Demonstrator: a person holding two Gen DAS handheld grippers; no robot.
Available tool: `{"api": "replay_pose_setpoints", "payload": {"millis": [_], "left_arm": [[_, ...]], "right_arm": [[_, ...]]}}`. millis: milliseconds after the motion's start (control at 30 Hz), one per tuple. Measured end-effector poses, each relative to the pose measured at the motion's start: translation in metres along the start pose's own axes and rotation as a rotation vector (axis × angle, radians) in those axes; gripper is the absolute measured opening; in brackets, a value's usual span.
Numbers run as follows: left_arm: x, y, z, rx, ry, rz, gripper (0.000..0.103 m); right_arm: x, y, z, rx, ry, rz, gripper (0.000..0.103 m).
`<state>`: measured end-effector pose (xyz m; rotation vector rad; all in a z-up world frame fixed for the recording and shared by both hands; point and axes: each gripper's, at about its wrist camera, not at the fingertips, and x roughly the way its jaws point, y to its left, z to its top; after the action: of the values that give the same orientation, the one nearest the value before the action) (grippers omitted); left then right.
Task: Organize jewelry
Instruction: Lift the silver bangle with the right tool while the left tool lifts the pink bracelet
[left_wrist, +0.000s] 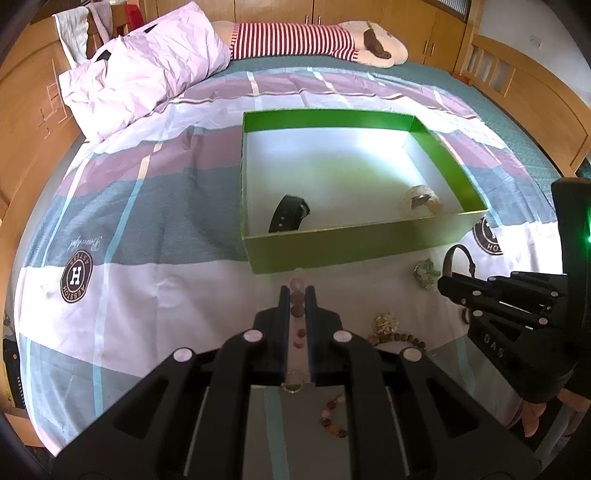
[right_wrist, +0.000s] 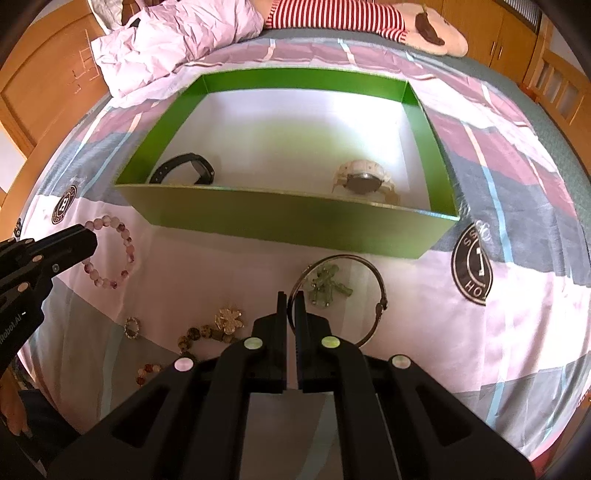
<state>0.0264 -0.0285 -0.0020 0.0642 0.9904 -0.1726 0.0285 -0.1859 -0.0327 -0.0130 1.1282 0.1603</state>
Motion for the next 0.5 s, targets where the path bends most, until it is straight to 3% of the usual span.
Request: {"api": "replay_pose_setpoints", "payload": {"millis": [500], "left_arm": [[-0.0027, -0.0012, 0.0008, 0.007, -0.017, 0.012, 0.008]], "right_arm": [[-0.0078, 0.0052, 0.0009, -0.025, -0.037, -0.001, 0.003]]}}
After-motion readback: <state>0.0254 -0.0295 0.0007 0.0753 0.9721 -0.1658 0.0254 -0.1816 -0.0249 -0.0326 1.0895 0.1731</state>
